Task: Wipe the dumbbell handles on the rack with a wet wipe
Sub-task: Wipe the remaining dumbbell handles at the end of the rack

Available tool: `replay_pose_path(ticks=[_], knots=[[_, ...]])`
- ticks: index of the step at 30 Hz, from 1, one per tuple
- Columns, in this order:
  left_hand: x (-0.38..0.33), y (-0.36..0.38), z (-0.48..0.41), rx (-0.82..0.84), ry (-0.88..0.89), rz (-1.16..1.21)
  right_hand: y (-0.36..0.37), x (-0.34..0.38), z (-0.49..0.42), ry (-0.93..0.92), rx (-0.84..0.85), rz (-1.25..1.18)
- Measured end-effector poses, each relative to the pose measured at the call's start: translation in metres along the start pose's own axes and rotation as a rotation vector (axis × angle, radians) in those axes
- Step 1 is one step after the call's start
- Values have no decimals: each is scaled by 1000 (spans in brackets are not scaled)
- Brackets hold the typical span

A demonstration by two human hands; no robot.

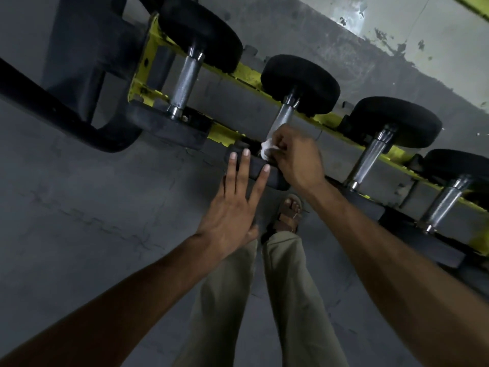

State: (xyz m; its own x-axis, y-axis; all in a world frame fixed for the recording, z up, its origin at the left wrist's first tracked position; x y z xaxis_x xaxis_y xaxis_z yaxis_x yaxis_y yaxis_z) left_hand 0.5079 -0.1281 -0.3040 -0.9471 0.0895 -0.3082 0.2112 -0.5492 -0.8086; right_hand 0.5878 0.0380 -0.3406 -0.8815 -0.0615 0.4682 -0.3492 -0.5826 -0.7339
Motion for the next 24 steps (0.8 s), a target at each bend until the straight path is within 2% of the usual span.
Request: replay_pose_path(ticks=[2, 4, 8, 12, 14, 16, 18, 22, 24], knots=[[1, 0, 0, 0, 14, -2, 8, -16, 1, 176, -5, 9], [1, 0, 0, -2, 15, -8, 21, -32, -4, 360, 86, -141], [1, 1, 2, -10, 15, -9, 28, -29, -10, 554, 240, -533], [2, 3, 2, -37, 22, -5, 26, -17, -31, 672, 374, -1066], [3, 5, 2, -41, 25, -7, 28, -10, -49, 738, 384, -1311], [4, 7, 3, -44, 35, -19, 29, -8, -66, 822, 335, -1577], [5, 6, 3, -44, 43, -31, 24, 1, -72, 796, 311, -1724], [4, 2, 3, -36, 44, -41, 23, 12, -55, 670, -2, -1589], [4, 0, 3, -23, 35, -47, 20, 0, -45, 667, -269, -1315]])
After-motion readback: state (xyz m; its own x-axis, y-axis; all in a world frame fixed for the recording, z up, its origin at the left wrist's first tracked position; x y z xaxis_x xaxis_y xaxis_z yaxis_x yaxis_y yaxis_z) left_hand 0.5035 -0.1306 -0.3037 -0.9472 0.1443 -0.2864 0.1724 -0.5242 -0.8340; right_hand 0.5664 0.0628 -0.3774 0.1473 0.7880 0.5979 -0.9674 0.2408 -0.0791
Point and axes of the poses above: each hand's wrist, its own z-axis away from the middle knuckle, its own y-axis out of the palm, x = y × z, the point moved 4 cm from there along -z, towards the middle knuckle, and after that the axes turned 14 degrees about y, right-handed, at the moved point
